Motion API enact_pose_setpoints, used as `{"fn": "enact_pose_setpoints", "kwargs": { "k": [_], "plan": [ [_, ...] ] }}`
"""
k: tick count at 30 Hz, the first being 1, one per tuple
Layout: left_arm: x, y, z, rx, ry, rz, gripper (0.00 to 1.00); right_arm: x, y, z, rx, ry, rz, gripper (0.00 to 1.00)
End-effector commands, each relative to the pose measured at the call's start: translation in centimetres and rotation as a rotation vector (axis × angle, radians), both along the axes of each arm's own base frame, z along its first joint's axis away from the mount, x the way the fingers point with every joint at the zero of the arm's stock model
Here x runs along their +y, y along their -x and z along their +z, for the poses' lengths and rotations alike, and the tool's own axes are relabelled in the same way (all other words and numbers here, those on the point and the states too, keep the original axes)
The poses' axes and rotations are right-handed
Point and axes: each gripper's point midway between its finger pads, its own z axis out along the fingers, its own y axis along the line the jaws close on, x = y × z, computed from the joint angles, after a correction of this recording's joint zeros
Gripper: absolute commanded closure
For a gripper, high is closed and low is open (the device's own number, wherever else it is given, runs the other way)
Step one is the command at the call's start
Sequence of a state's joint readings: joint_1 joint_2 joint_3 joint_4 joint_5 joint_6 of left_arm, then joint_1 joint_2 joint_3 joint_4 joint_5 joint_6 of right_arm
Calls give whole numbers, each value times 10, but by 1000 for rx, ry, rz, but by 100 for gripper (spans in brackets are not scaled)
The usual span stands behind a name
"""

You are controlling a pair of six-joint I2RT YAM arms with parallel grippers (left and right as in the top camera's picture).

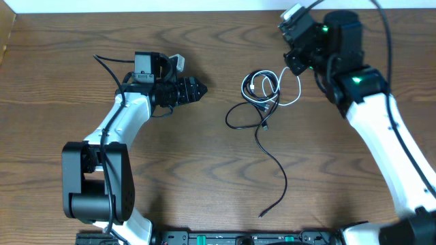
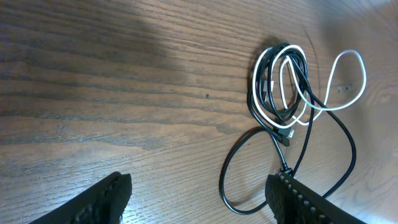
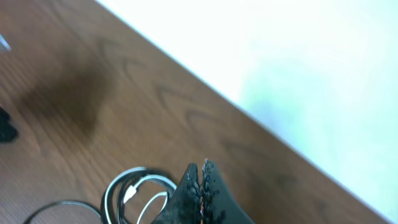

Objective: Untangle cables

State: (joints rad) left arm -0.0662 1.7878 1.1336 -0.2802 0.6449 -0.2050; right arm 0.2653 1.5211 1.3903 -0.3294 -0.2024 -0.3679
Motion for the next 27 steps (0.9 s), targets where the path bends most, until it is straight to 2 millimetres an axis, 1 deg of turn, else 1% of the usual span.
{"fn": "enact_pose_setpoints", "kwargs": {
  "k": [1, 2, 3, 4, 5, 6, 7, 8, 9, 10, 11, 12, 13, 15, 18, 20, 23, 27],
  "plan": [
    [2, -1, -5, 0, -15, -6, 27, -11, 7, 19, 12, -90, -97, 74],
    [2, -1, -5, 0, -15, -6, 27, -14, 7, 16, 42, -125, -132, 51],
    [2, -1, -5, 0, -15, -6, 27, -18, 8, 11, 81, -160, -164, 46],
    [2, -1, -5, 0, -15, -6, 27, -23, 8, 4, 134, -209, -207, 49],
    [2, -1, -5, 0, -15, -6, 27, -33, 12, -16, 291, -353, -332, 55],
    [2, -1, -5, 0, -15, -6, 27, -35, 16, -26, 360, -401, -375, 53],
    [2, -1, -5, 0, -15, -6, 27, -37, 19, -39, 433, -437, -411, 46],
    [2, -1, -5, 0, -15, -6, 27, -38, 23, -49, 493, -458, -434, 36],
    [2, -1, -5, 0, -15, -6, 27, -38, 26, -64, 571, -482, -452, 27],
    [2, -1, -5, 0, -15, -6, 27, -33, 29, -75, 636, -503, -440, 20],
    [2, -1, -5, 0, -15, -6, 27, -27, 31, -83, 687, -518, -403, 18],
    [2, -1, -5, 0, -15, -6, 27, -16, 33, -93, 756, -543, -341, 19],
    [2, -1, -5, 0, -15, -6, 27, -11, 35, -100, 802, -564, -303, 20],
    [2, 0, -5, 0, -15, -6, 27, -5, 35, -116, 904, -621, -248, 26],
    [2, 0, -6, 3, -15, -6, 27, -10, 28, -140, 1004, -693, -221, 31],
    [2, 0, -6, 3, -15, -6, 27, -20, 22, -159, 1056, -735, -226, 31],
    [2, 0, -6, 3, -15, -6, 27, -28, 16, -178, 1099, -793, -182, 31],
    [2, -1, -5, -1, -15, -6, 27, -22, 6, -197, 1133, -889, -50, 30]
  ]
}}
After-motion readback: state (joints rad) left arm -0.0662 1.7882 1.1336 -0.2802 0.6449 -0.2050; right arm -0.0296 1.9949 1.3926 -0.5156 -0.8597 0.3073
